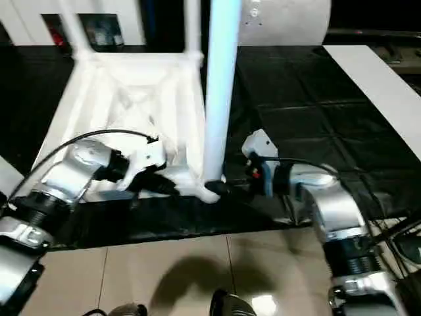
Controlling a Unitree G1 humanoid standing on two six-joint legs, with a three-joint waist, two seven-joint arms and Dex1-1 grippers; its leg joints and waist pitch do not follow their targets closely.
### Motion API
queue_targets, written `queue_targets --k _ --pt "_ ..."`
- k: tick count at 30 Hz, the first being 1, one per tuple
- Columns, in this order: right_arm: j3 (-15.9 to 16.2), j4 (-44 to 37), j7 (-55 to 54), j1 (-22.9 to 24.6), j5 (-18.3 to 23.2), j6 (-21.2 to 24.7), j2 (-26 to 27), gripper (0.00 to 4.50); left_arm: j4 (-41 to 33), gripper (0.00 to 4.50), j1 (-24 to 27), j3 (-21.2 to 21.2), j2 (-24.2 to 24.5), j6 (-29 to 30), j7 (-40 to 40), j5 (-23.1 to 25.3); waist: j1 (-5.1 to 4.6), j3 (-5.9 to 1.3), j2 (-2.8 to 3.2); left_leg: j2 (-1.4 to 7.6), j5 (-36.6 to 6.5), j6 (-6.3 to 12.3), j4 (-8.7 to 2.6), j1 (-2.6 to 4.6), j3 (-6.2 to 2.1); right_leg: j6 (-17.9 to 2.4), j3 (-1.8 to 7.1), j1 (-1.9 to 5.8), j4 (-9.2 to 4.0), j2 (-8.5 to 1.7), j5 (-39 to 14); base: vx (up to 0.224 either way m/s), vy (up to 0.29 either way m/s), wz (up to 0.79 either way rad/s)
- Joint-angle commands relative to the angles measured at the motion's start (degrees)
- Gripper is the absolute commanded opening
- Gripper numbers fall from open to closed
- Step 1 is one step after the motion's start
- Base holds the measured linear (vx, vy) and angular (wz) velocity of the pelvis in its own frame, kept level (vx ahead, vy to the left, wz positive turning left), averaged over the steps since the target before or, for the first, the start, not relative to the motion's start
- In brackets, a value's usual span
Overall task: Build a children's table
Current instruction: Rotate leg to tighten
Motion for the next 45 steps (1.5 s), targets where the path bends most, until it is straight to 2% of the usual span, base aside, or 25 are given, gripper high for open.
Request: queue_targets --k 1,5,7,8,10,17,21,22,26,29,34,39,41,42,43,44,45 --pt "2.3 0.8 4.4 -1.1 -0.4 -1.9 -1.6 4.49 -1.8 0.0 -0.9 -3.5 0.3 -2.1 -5.5 0.1 -0.23 -5.2 -0.31 1.6 -1.3 9.7 -3.42 0.21 0.26 -8.2 4.26 5.14 -2.54 -3.66 -16.3 0.0 0.0 0.0" --pt "4.4 2.7 8.5 -2.2 -0.8 -3.1 -2.3 4.49 -1.3 0.0 -1.4 -4.6 1.2 -3.7 -8.1 0.4 0.34 -5.02 -0.33 1.55 -2.8 8.39 -3.5 0.28 0.44 -7.5 4.27 5.03 -2.86 -3.63 -19.3 0.0 0.0 0.0" --pt "4.8 3.7 9.9 -2.8 -0.1 -2.7 -2.0 4.32 -1.1 0.0 -1.6 -5.0 1.3 -4.3 -9.1 0.7 0.43 -5.09 -0.35 1.5 -3.2 7.96 -3.46 0.21 0.47 -7.0 4.25 5.13 -2.99 -3.64 -20.1 0.0 0.0 0.0" --pt "4.9 4.2 10.1 -3.1 0.1 -2.8 -1.7 4.22 -1.3 0.0 -1.6 -5.1 1.4 -4.5 -9.2 0.7 0.42 -5.02 -0.74 1.54 -3.3 7.76 -3.49 0.19 0.52 -6.8 4.27 5.04 -3.12 -3.63 -20.6 0.0 0.0 0.0" --pt "5.1 4.4 10.4 -3.3 0.2 -2.9 -1.6 4.04 -1.5 0.0 -1.5 -5.1 1.4 -4.5 -9.4 0.6 0.56 -5.07 -0.54 1.54 -3.2 7.47 -3.47 0.19 0.46 -6.5 4.24 5.08 -3.02 -3.64 -20.8 0.0 0.0 0.0" --pt "4.6 7.5 9.3 -4.5 0.6 -5.7 0.7 3.42 -2.4 0.0 -1.2 -5.5 1.5 -4.7 -10.2 0.1 0.49 -5.02 -0.55 1.54 -2.4 7.36 -3.48 0.06 0.43 -6.6 4.23 4.99 -2.87 -3.68 -20.2 0.0 0.0 0.0" --pt "4.7 7.2 9.1 -4.4 1.0 -5.6 2.3 3.16 -2.5 0.0 -1.1 -5.6 1.5 -4.9 -10.2 0.1 0.46 -5.07 -0.42 1.63 -1.9 7.73 -3.46 0.06 0.41 -7.2 4.24 5.01 -2.65 -3.59 -18.5 0.0 0.0 0.0" --pt "4.7 7.1 9.1 -4.4 1.0 -5.6 2.3 2.97 -2.5 0.0 -1.1 -5.6 1.5 -4.9 -10.2 0.1 0.47 -5.06 -0.38 1.7 -2.0 7.72 -3.5 0.16 0.38 -7.3 4.22 4.95 -2.65 -3.58 -18.6 0.0 0.0 0.0" --pt "5.3 6.8 9.8 -4.2 1.5 -5.0 2.7 2.77 -2.4 0.0 -1.2 -5.6 1.4 -4.8 -10.1 0.2 0.55 -4.94 -0.42 1.56 -2.6 7.34 -3.54 0.13 0.43 -6.8 4.23 5.03 -2.85 -3.61 -19.7 0.0 0.0 0.0" --pt "5.3 7.1 10.6 -4.2 1.8 -4.8 3.0 2.39 -2.2 0.0 -1.2 -5.6 1.4 -4.9 -10.1 0.2 0.51 -4.89 -0.42 1.56 -2.7 7.26 -3.55 0.12 0.41 -6.6 4.22 5.0 -2.87 -3.57 -19.9 0.0 0.0 0.0" --pt "5.1 4.7 10.9 -3.1 3.7 -1.9 3.6 2.07 -2.6 0.0 -0.8 -5.1 1.3 -3.8 -9.5 -0.1 0.57 -4.94 -0.36 1.66 -2.0 7.43 -3.54 0.11 0.38 -7.0 4.29 5.04 -2.71 -3.59 -18.7 0.0 0.0 0.0" --pt "4.3 0.4 6.9 -0.8 5.7 2.0 5.6 2.01 -3.6 0.0 -0.3 -3.8 -0.3 0.6 -5.4 -0.5 0.54 -4.84 -0.41 1.64 -2.7 7.01 -3.63 0.2 0.43 -6.7 4.29 4.94 -2.92 -3.63 -19.8 0.0 0.0 0.0" --pt "4.2 -0.7 4.0 -0.2 5.0 2.4 6.5 2.0 -4.1 0.0 -0.1 -2.9 -1.3 2.1 -3.5 -0.9 0.45 -4.54 -0.52 1.51 -3.7 6.1 -3.75 0.26 0.41 -5.8 4.22 4.9 -3.37 -3.66 -22.3 0.0 0.0 0.0" --pt "4.4 -0.4 -3.4 -0.2 1.1 3.3 8.7 2.0 -4.5 0.0 -0.4 -1.7 -3.1 5.6 0.0 -1.3 0.44 -4.49 -0.53 1.35 -4.4 5.91 -3.75 0.31 0.43 -5.3 4.13 4.85 -3.58 -3.62 -23.6 0.0 0.0 0.0" --pt "4.4 -0.4 -3.9 -0.2 0.9 3.5 8.8 2.0 -4.6 0.0 -0.4 -1.6 -3.2 5.8 0.2 -1.3 0.17 -4.16 -0.47 1.14 -5.6 4.77 -3.8 0.35 0.49 -4.4 4.01 4.62 -4.03 -3.5 -26.2 0.0 0.0 0.0" --pt "3.8 -0.5 -8.8 -0.3 -0.6 5.0 10.9 2.0 -4.7 0.0 -0.7 -0.7 -4.6 8.5 3.0 -1.3 -0.31 -3.8 -0.58 0.67 -7.6 3.65 -3.78 0.31 0.42 -2.4 3.56 4.77 -4.79 -3.47 -30.8 0.0 0.0 0.0" --pt "3.7 -0.5 -9.3 -0.3 -0.7 5.1 11.1 2.0 -4.7 0.0 -0.7 -0.7 -4.7 8.8 3.3 -1.3 -0.53 -3.84 -0.66 0.4 -7.9 3.15 -3.64 0.22 0.46 -1.1 3.36 4.89 -5.07 -3.36 -32.7 0.0 0.0 0.0"
